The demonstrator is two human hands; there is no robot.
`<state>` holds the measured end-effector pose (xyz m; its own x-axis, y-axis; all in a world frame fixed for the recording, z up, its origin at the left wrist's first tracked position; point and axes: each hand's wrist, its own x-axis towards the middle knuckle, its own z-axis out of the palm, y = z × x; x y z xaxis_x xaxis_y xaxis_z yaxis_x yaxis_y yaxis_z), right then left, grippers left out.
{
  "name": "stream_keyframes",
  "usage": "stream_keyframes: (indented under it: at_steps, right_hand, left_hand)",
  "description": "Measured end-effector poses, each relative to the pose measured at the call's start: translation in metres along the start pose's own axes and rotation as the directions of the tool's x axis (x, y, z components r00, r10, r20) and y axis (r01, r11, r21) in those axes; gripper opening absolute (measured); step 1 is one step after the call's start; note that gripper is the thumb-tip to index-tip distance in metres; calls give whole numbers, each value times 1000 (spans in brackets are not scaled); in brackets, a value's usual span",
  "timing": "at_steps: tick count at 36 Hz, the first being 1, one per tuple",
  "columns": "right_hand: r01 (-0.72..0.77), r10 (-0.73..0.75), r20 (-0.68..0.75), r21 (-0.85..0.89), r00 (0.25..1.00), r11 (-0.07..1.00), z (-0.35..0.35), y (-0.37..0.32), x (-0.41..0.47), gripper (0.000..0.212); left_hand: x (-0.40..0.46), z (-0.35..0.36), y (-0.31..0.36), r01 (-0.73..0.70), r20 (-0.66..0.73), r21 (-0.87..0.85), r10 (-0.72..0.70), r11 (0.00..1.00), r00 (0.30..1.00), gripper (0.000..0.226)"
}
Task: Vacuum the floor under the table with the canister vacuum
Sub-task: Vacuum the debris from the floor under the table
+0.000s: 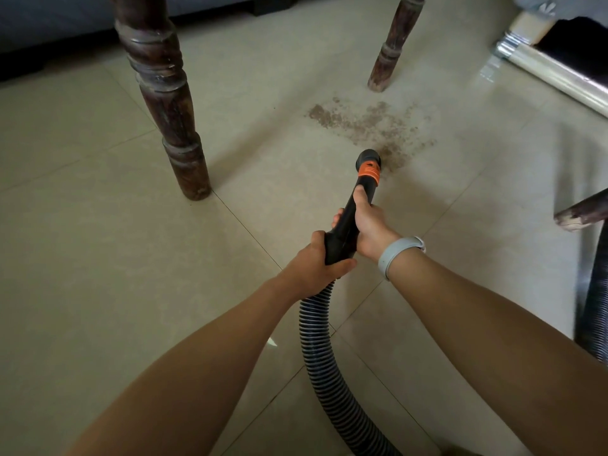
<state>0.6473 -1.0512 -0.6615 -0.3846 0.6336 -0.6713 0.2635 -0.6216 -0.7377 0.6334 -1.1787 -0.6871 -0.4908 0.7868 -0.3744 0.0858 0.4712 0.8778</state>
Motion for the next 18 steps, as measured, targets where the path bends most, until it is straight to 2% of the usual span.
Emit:
stream_keyframes:
  at_steps: [8, 13, 18]
  right_hand:
    - [-24, 25, -29, 51, 999, 998, -24, 0, 2, 38]
    - [-50, 55, -54, 104, 997, 993, -38, 6, -1, 39]
    - [-16, 19, -170, 15, 985, 1000, -44, 5, 2, 36]
  left_hand:
    - [0, 18, 7, -25, 27, 14, 24, 1000, 999, 44]
    - [-3, 29, 3, -69, 9, 157, 69, 985, 998, 52]
    - [-4, 40, 10, -58, -22, 284, 67, 957, 998, 56]
